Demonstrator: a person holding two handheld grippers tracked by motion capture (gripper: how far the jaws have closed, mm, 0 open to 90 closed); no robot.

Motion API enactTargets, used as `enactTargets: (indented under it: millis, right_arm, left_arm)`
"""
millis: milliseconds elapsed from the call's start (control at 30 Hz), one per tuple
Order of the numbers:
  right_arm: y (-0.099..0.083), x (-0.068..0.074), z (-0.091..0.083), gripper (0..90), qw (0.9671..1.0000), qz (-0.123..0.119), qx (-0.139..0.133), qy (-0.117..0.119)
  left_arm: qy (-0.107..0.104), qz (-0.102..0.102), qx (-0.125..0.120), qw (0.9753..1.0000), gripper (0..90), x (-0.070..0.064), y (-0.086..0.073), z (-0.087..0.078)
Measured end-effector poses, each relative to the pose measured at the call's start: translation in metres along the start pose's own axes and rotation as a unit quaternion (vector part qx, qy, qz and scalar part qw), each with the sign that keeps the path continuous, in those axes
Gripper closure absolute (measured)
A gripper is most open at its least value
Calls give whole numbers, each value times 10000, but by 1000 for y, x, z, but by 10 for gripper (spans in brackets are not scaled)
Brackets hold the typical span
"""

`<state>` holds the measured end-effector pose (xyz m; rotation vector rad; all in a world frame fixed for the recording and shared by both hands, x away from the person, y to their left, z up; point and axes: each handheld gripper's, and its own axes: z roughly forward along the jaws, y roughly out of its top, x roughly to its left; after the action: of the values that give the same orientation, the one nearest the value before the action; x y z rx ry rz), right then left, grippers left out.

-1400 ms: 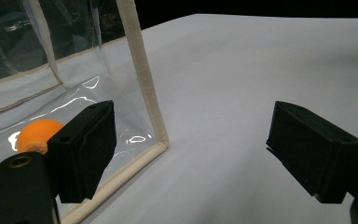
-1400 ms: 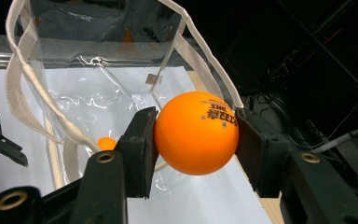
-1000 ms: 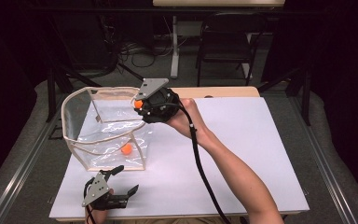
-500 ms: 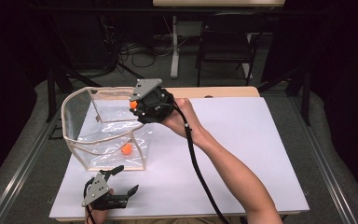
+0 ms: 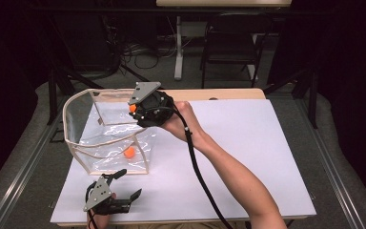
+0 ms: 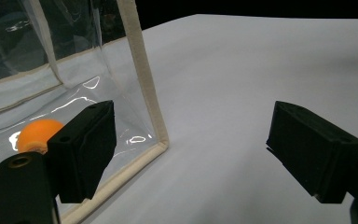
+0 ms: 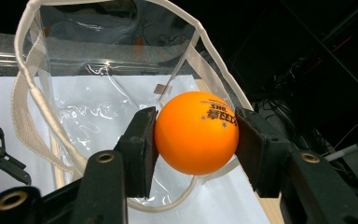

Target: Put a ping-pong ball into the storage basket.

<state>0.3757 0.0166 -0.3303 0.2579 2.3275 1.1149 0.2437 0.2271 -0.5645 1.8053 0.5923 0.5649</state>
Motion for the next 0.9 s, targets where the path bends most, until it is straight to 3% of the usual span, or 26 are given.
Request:
enactTargets:
  millis: [900]
  right_arm:
    - [3,8,10,504,10000,-30,-7,63]
  left_arm:
    - [-9,1,-1,10000,157,0,0,0]
